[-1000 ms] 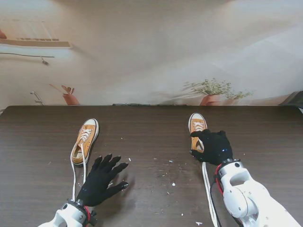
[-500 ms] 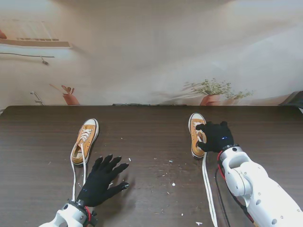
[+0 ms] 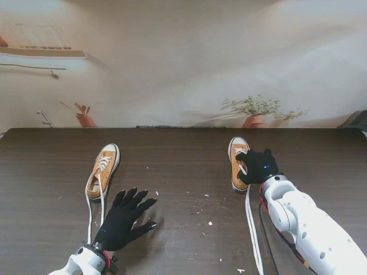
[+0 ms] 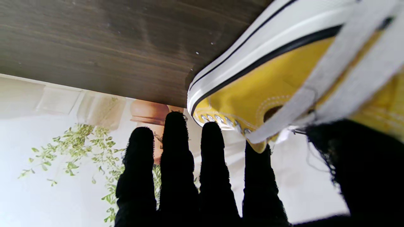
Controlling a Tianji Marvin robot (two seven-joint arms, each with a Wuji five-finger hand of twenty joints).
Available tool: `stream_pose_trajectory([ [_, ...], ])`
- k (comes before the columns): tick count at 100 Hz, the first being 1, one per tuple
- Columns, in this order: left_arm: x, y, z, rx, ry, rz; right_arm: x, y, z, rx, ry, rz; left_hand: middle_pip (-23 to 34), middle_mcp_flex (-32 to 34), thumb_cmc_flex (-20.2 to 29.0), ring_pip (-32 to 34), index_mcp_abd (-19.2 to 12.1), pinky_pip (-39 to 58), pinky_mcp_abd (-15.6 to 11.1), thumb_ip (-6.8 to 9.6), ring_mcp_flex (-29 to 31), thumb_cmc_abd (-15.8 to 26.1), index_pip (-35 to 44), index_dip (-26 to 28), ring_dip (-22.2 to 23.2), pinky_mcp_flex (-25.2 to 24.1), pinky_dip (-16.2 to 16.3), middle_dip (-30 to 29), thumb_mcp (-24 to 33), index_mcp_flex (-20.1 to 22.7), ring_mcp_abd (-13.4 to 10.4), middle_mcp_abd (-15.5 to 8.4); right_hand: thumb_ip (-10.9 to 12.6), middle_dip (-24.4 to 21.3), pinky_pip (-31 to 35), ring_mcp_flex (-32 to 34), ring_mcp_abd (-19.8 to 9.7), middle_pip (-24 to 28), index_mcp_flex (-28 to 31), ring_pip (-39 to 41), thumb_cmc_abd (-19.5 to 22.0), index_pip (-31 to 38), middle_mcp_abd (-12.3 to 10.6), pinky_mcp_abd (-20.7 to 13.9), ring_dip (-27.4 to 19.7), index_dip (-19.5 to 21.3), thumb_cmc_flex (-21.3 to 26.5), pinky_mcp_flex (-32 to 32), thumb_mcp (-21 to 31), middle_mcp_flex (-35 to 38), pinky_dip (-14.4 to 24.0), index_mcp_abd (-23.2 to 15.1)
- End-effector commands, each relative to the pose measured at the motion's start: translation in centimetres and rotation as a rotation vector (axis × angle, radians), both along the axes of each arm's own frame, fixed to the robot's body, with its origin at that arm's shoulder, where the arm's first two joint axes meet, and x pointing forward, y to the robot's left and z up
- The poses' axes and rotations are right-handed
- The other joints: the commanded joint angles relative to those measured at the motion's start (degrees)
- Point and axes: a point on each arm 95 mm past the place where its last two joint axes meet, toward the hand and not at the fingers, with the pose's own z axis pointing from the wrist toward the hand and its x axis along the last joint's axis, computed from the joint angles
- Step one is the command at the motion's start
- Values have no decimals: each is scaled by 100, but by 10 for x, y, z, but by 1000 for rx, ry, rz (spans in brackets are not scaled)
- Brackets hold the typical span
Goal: Tie the shoelaces into a bow on the shoes
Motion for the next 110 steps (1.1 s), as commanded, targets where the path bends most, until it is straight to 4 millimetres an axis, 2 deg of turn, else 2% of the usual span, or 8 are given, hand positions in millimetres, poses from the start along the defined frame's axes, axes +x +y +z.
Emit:
stream_pose_trajectory([
  [1,-1,-2,1,8,5,-8,2,-6,-2,-26,11,-6,-22,-11,78,-54,-163,-133,-554,47,-7,72,-5,-94,-172,-24,53,-144,-128,99,-103,-3,-108,42,71,90,-17,44,-277,10,-171,76,-69,-24,-61,32,200,25,300,-215,15,-42],
  [35,-2,-3,1,10,2,-10,14,-2,-11,-69,19,19,-18,2,82,-51,-183,-132,-550,48,3,69,-1,-93,-169,-24,61,-142,-127,96,-85,5,-161,67,191,347,-50,141,-667,72,-867,212,-117,1,-54,-22,725,299,997,-146,-18,-395],
  [68,-3,-2,2,14,-5,-3,32,8,-27,-78,30,30,-7,47,91,-37,-222,-122,-549,47,42,62,29,-82,-159,-25,80,-137,-126,122,-36,23,-209,16,573,1314,30,44,-207,217,-1079,492,71,265,-41,85,1225,1112,1520,748,-7,-1372],
  [80,-3,-1,2,15,-8,2,36,9,-34,-54,18,18,-1,73,96,-25,-209,-112,-546,47,71,60,40,-79,-148,-24,93,-135,-125,140,-5,35,-245,-10,1041,2236,81,3,520,539,-689,645,78,558,146,241,1705,1856,1622,1806,154,-1639],
  [83,-3,-1,2,15,-8,4,37,9,-35,-42,13,14,-2,77,92,-25,-206,-109,-542,46,72,58,40,-80,-146,-24,97,-135,-127,138,10,40,-766,-95,1208,2570,100,-95,828,692,-707,692,73,679,247,311,2000,2130,1513,2314,231,-1672],
  [88,-3,-1,2,13,-9,6,37,10,-36,-24,9,10,0,87,96,-19,-194,-105,-541,47,85,60,42,-79,-141,-22,102,-134,-125,147,29,46,-1080,-184,1455,3028,125,-246,1384,920,-676,730,50,854,388,364,2304,2522,1385,3001,355,-1639],
  [102,-4,-1,3,11,-11,10,36,14,-35,18,-13,29,6,110,92,-14,-185,-95,-532,46,103,60,45,-81,-128,-13,116,-129,-128,169,37,55,-1145,5,2124,3756,69,141,3384,2034,-586,1161,-135,1155,1029,204,2654,3354,1370,4161,830,-1207],
  [110,-4,-1,3,11,-12,8,35,16,-32,28,-32,61,3,109,88,-14,-175,-94,-528,44,109,64,47,-81,-124,-14,121,-129,-129,178,33,59,-1164,386,2519,3798,-22,532,3911,2907,-659,1684,-199,1205,1307,221,2656,3656,1539,4334,1159,-1063],
])
